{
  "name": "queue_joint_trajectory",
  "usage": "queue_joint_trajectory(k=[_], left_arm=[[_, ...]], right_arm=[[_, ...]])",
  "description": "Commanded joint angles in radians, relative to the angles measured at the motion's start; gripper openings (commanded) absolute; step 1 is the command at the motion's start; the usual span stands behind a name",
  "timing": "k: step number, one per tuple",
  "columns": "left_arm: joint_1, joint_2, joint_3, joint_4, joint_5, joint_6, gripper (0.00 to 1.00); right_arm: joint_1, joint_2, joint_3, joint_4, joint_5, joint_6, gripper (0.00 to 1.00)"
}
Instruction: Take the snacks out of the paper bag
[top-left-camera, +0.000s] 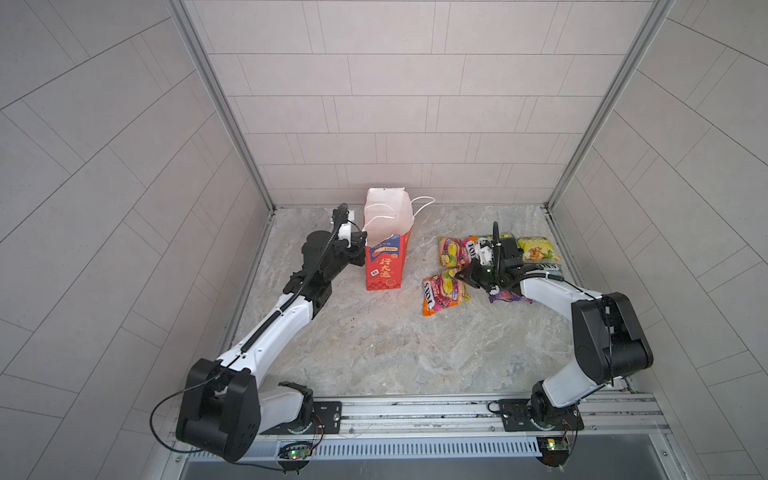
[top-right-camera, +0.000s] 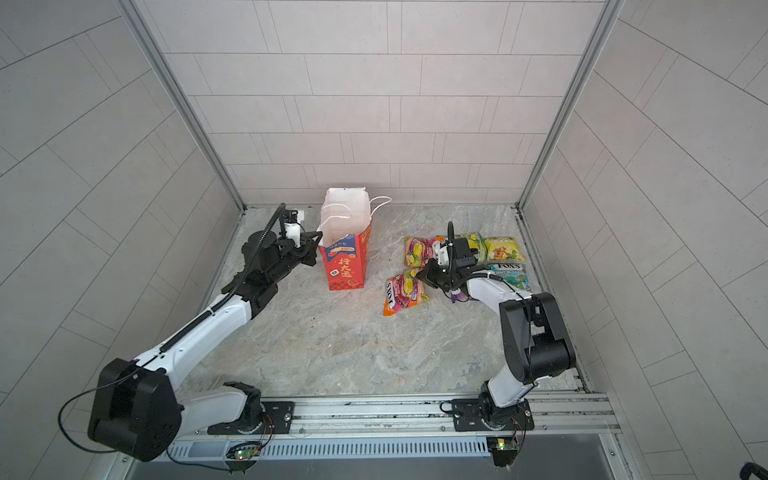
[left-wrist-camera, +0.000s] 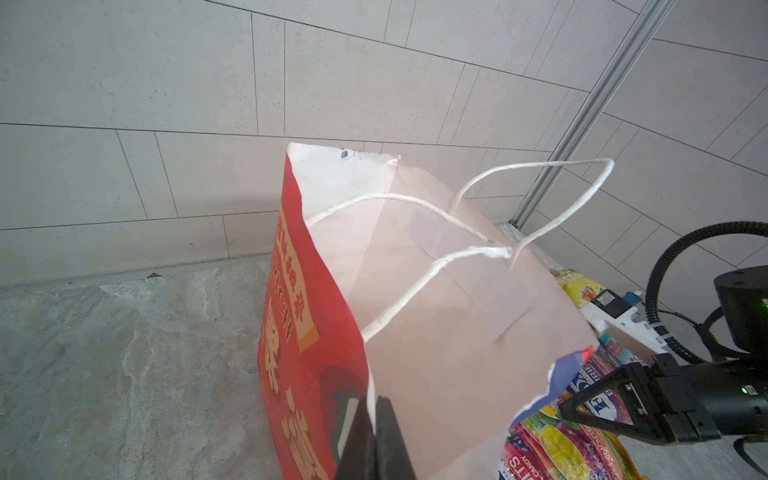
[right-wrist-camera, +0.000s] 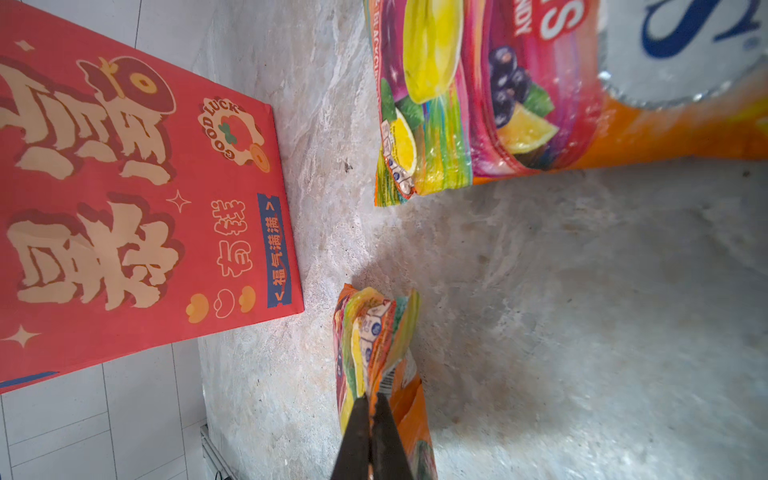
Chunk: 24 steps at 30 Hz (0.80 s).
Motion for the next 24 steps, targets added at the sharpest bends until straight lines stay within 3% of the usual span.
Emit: queue_joint_trajectory(k=[1, 9, 15, 19, 22, 24], left_arm=[[0.007, -0.008, 0.018, 0.007, -0.001, 0.024, 0.0], [0.007, 0.008, -0.001, 0.017, -0.042, 0.036, 0.0], [0.008, 0.002, -0.017, 0.038, -0.061, 0.031, 0.19], [0.008, -0.018, -0.02, 0.042, -0.055, 0.032, 0.41], [0.008, -0.047, -0.02, 0.033, -0.092, 0.027, 0.74], [0.008, -0.072, -0.017, 0.025, -0.108, 0.025, 0.81]], right_arm=[[-0.017, 0.001, 0.023, -0.053, 0.043, -0.043, 0.0], [-0.038, 0.023, 0.036, -0.078, 0.079, -0.053, 0.0], [-0.054, 0.03, 0.038, -0.07, 0.099, -0.044, 0.0], [-0.064, 0.03, 0.045, -0.067, 0.106, -0.04, 0.0], [-0.074, 0.032, 0.045, -0.064, 0.115, -0.036, 0.02], [-0.075, 0.034, 0.043, -0.063, 0.118, -0.033, 0.03]])
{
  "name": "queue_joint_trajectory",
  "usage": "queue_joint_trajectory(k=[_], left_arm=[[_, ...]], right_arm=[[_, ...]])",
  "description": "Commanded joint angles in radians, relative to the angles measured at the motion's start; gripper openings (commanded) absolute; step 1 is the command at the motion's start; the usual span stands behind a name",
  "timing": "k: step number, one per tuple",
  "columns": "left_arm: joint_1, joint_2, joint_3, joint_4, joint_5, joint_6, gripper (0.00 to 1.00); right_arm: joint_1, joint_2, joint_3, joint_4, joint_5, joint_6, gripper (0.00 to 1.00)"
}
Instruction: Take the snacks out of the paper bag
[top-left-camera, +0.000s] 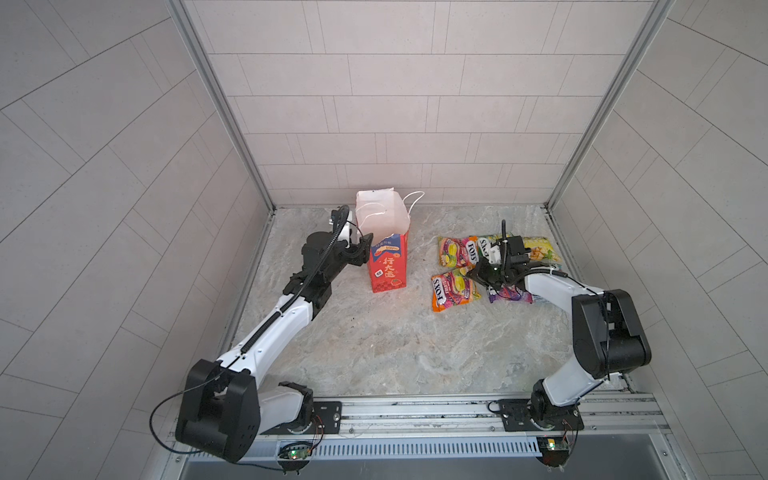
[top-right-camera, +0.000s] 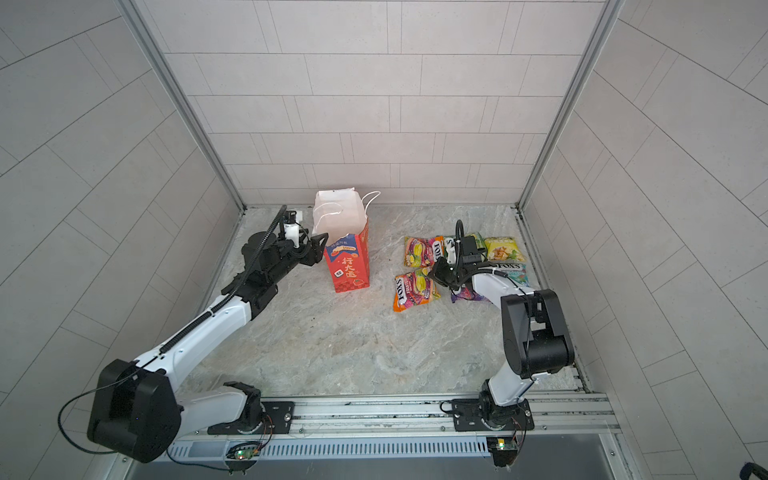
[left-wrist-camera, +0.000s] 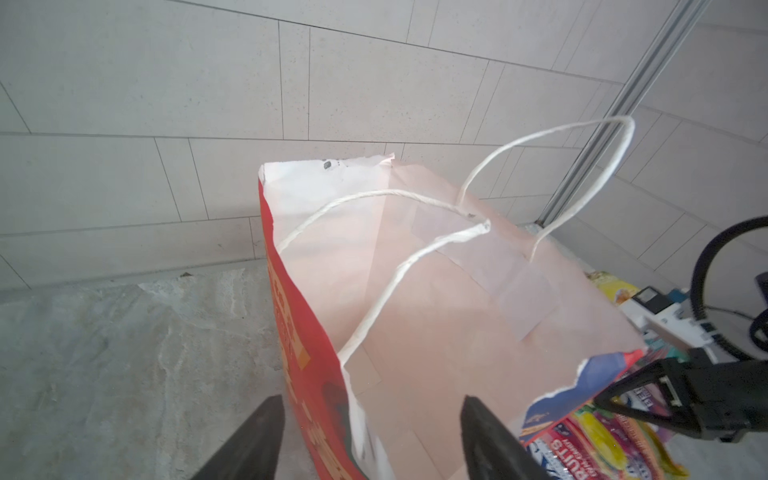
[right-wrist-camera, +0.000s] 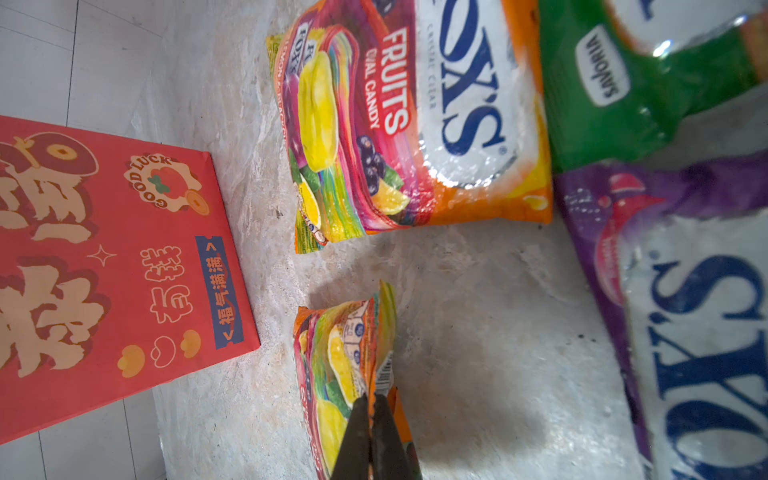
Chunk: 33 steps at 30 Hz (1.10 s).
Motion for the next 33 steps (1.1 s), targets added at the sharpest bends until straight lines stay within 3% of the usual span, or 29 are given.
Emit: queue_joint_trajectory(k=[1, 7, 14, 25, 33], left_arm=[[0.003, -0.066, 0.002, 0.009, -0.044, -0.003, 0.82], [-0.009, -0.169, -0.023, 0.001, -0.092, -0.034, 0.87], [-0.021, -0.32, -0.267, 0.235, -0.326, -0.013, 0.88], [-0.022, -0.339, -0.448, 0.325, -0.371, 0.014, 0.87], [-0.022, -0.301, -0.442, 0.342, -0.401, 0.041, 0.86]], right_arm=[[-0.007, 0.008, 0.021, -0.007, 0.025, 0.004, 0.03], [-0.022, 0.009, -0.001, 0.007, 0.049, 0.027, 0.07], [-0.031, 0.035, -0.016, 0.058, 0.041, 0.058, 0.11], [-0.053, 0.039, -0.028, 0.071, 0.049, 0.072, 0.21], [-0.066, -0.052, -0.074, 0.085, 0.095, 0.109, 0.25]])
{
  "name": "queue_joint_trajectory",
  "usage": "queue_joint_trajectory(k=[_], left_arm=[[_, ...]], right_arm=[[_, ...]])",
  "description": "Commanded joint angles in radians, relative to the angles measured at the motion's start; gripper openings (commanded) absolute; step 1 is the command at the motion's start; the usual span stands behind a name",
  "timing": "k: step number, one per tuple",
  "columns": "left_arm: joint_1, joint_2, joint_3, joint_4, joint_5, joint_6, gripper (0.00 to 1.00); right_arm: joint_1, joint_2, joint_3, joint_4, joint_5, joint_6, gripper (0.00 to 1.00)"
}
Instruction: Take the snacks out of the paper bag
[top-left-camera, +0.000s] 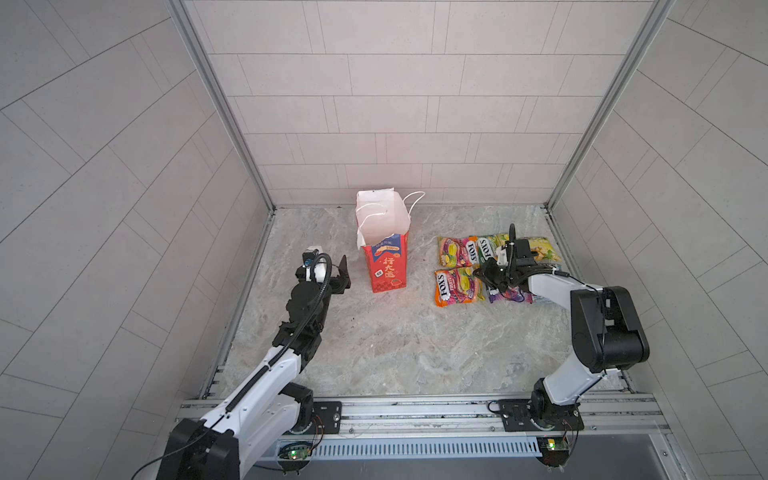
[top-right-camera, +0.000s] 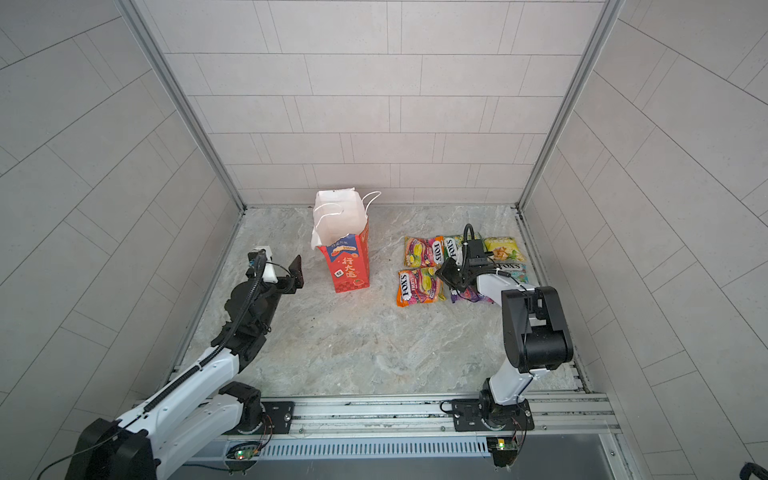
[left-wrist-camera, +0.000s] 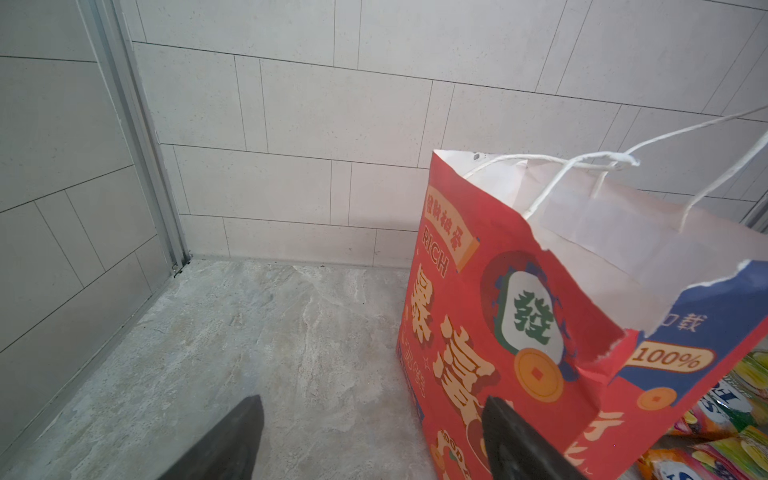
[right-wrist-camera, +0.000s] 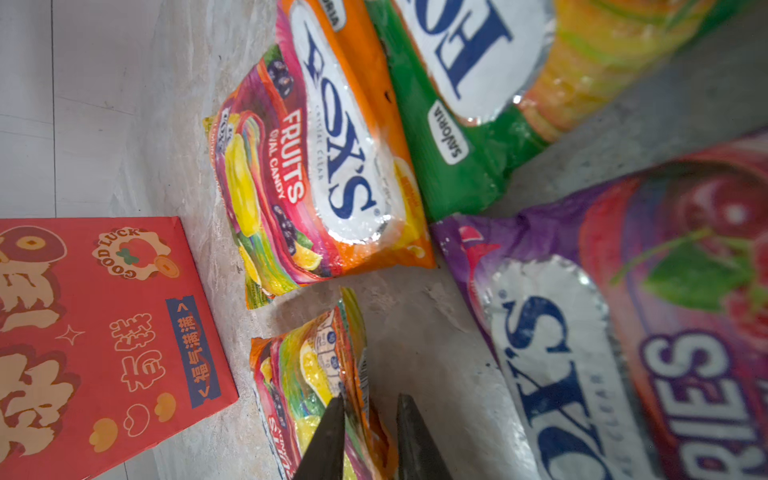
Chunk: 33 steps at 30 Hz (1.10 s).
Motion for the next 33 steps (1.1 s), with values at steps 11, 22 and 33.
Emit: queue_joint_trajectory(k=[11, 22, 33], left_arm=[[-0.003, 0.006, 0.003, 0.063, -0.041, 0.001, 0.83], [-0.004, -0.007, 0.003, 0.045, -0.032, 0.001, 0.82], [-0.003, 0.035, 0.011, 0.061, -0.013, 0.003, 0.82]], right_arm=[[0.306, -0.155, 0.076, -0.168, 0.215, -0.217, 0.29], [0.259, 0.036, -0.023, 0.06, 0.125, -0.072, 0.24], [0.216, -0.004, -0.129, 0.25, 0.031, 0.114, 0.24]])
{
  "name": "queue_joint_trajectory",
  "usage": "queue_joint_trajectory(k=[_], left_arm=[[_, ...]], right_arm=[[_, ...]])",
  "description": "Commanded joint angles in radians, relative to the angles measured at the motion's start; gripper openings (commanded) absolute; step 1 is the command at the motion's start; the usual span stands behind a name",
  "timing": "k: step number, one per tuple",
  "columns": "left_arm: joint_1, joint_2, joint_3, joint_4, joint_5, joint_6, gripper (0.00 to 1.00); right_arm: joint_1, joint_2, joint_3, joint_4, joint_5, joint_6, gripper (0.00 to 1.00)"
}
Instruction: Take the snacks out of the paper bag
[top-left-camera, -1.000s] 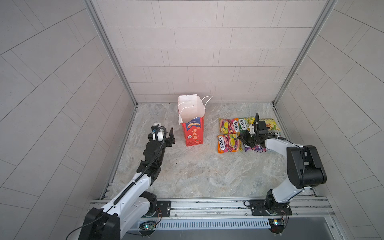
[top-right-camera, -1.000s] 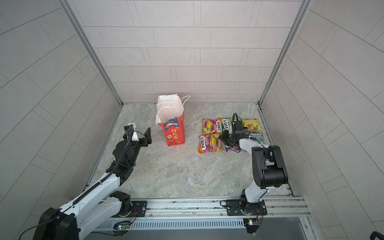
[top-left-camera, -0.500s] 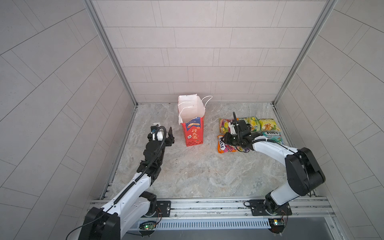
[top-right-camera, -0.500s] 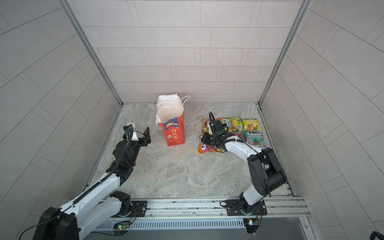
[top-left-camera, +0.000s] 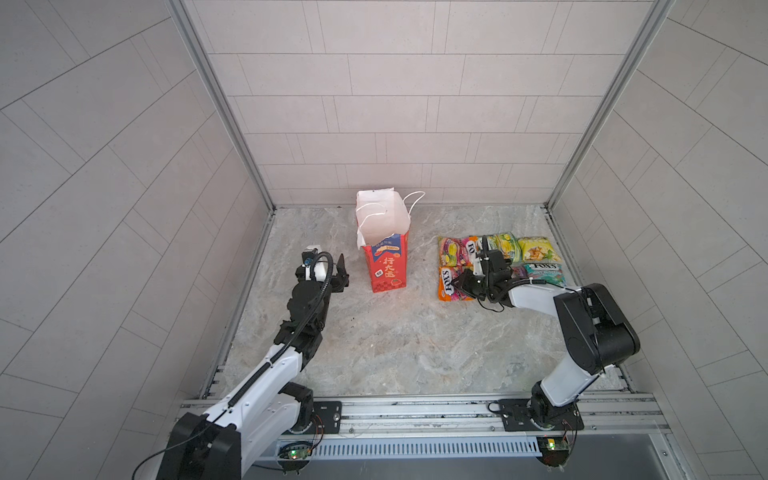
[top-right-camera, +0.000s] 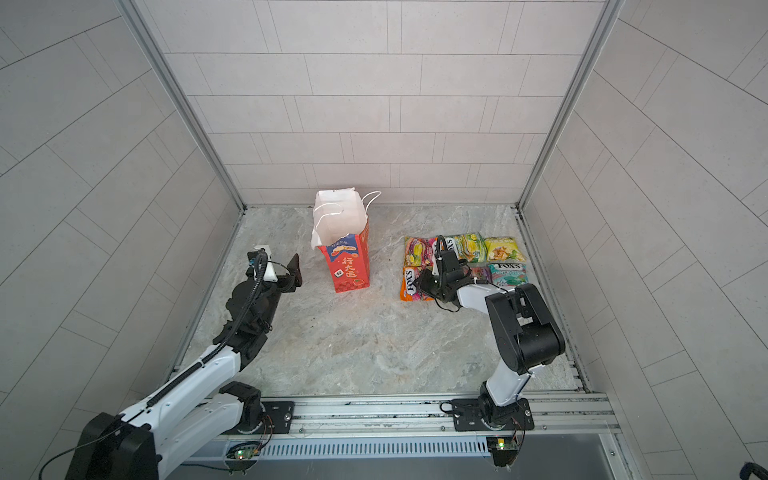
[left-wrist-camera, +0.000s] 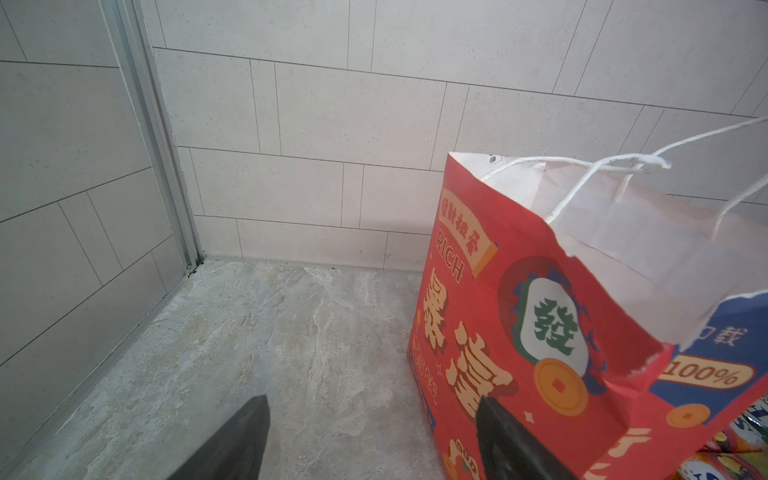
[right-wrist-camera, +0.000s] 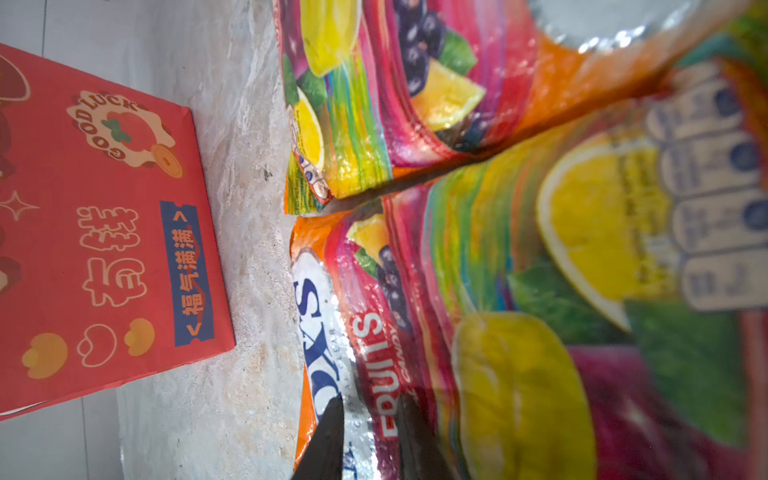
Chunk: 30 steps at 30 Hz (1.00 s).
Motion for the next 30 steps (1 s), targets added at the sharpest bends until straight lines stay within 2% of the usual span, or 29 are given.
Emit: queue_joint_trajectory(k=[1, 8, 11, 14, 18, 19, 21, 27, 30], left_arm=[[-0.004, 0.014, 0.011, 0.042, 0.016, 0.003, 0.82], [-0.003, 0.014, 0.01, 0.05, -0.006, 0.016, 0.82], [-0.003, 0.013, 0.008, 0.053, -0.049, 0.024, 0.82], [-0.003, 0.012, -0.006, 0.067, -0.123, 0.037, 0.83], [-0.001, 0.004, -0.014, 0.02, -0.342, 0.057, 0.87], [-0.001, 0.001, -0.018, 0.009, -0.404, 0.053, 0.88], [0.001, -0.011, -0.023, -0.028, -0.509, 0.032, 0.96], [0.008, 0.061, -0.029, -0.019, -0.572, 0.106, 0.99], [0.011, 0.144, -0.008, -0.027, -0.564, 0.11, 0.99]], right_arm=[[-0.001, -0.05, -0.021, 0.019, -0.008, 0.085, 0.24], [-0.014, -0.179, 0.025, 0.024, 0.021, 0.011, 0.28], [-0.022, -0.247, 0.04, 0.07, 0.082, -0.058, 0.36], [-0.025, -0.316, 0.013, 0.152, 0.229, -0.16, 0.47], [-0.04, -0.446, -0.126, 0.281, 0.518, -0.271, 0.72], [-0.045, -0.483, -0.178, 0.305, 0.582, -0.287, 0.76], [-0.051, -0.546, -0.256, 0.328, 0.682, -0.346, 0.77], [-0.05, -0.775, -0.439, 0.286, 0.97, -0.458, 0.8], [-0.053, -0.802, -0.499, 0.341, 1.083, -0.489, 0.82]])
